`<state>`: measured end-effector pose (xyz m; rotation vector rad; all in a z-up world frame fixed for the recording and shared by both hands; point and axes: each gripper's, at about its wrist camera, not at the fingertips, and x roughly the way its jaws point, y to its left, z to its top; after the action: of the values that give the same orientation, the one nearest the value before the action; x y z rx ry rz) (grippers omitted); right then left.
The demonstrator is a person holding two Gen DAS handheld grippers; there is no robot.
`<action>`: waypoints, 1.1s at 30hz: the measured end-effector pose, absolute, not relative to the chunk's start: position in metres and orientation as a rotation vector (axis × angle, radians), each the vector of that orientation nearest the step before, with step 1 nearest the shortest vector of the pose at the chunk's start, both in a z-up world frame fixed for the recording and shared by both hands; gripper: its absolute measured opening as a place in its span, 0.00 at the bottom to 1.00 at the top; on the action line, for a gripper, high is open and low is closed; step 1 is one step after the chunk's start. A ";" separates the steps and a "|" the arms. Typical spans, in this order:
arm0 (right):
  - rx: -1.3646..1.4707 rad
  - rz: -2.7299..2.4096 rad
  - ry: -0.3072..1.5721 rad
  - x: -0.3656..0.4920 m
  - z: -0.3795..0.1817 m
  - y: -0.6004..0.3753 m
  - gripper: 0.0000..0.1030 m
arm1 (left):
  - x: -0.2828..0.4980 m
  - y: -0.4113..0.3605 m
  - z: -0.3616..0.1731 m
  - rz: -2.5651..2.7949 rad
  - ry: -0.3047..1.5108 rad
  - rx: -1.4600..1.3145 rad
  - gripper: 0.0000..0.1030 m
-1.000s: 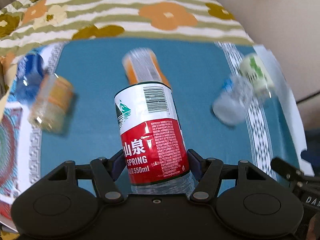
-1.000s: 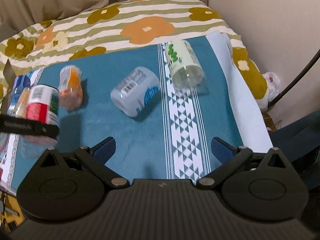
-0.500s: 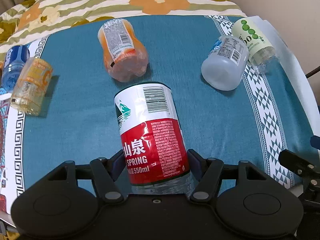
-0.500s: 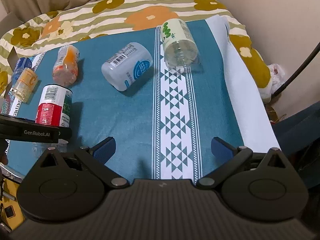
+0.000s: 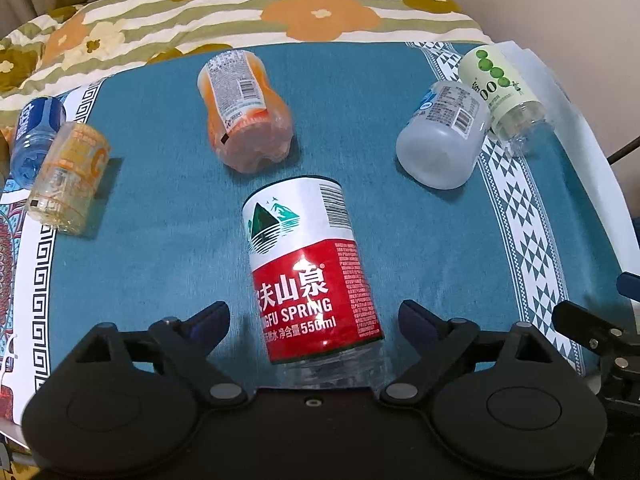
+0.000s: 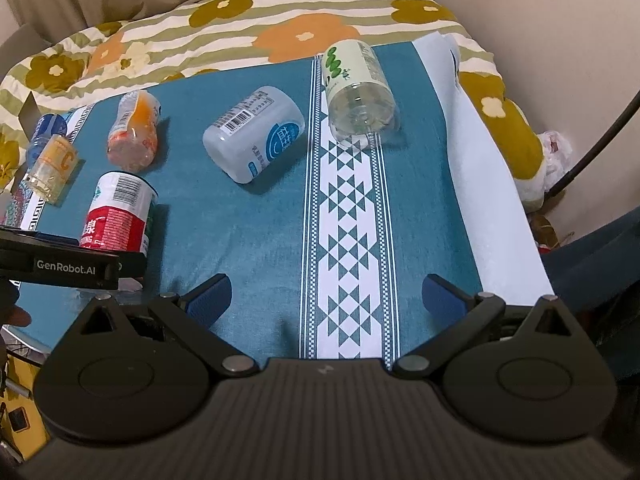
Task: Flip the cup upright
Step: 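Lift the red-labelled bottle with the left tool and carry it toward the right tool, then grasp the red-labelled bottle with the right tool while the left tool releases it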
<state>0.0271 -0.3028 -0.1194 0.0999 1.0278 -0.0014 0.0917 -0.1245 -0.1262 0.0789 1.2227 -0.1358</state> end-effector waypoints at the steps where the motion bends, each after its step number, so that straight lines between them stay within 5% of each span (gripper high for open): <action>1: 0.099 0.002 1.025 0.027 -0.119 -0.302 1.00 | 0.091 -0.125 -0.125 -0.135 1.218 0.080 0.91; 20: 0.077 0.270 1.081 0.087 -0.063 -0.239 1.00 | 0.042 -0.050 -0.057 0.000 1.082 -0.108 1.00; 33: 0.109 0.275 1.340 0.168 -0.119 -0.151 1.00 | 0.025 0.046 -0.067 0.018 1.104 -0.275 1.00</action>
<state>0.1684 -0.1507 -0.1187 0.1089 1.3400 0.2750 0.0245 0.0461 -0.0669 -0.2752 1.1038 0.0182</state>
